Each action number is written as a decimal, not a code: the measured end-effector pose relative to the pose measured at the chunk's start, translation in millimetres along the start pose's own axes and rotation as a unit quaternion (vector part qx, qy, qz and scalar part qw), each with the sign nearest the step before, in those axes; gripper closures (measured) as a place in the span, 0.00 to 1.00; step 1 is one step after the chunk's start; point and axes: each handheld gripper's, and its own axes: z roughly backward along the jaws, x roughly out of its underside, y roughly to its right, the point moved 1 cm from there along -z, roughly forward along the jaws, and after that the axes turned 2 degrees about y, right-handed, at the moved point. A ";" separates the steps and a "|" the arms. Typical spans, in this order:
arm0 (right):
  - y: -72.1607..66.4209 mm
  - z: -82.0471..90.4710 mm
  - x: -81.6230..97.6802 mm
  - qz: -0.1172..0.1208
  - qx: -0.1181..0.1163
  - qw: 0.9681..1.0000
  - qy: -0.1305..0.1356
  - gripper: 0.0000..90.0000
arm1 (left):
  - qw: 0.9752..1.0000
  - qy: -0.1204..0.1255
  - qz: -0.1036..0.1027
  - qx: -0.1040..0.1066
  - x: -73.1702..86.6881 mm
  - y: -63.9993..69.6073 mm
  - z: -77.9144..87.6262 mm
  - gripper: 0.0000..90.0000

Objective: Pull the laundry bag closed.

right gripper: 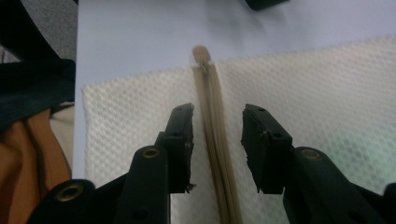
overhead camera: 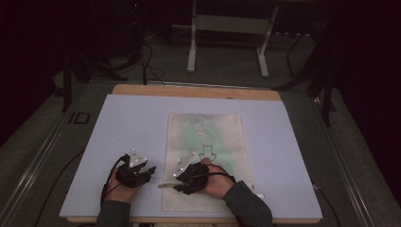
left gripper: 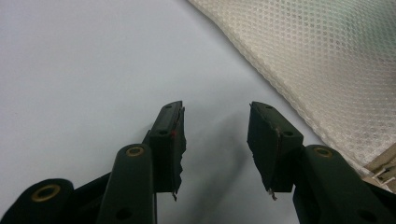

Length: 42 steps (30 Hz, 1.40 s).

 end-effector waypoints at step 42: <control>-3.6 -43.6 -41.1 0.015 -0.001 1.000 0.010 0.91 | 1.000 0.006 0.005 -0.005 0.4 -4.7 2.7 0.61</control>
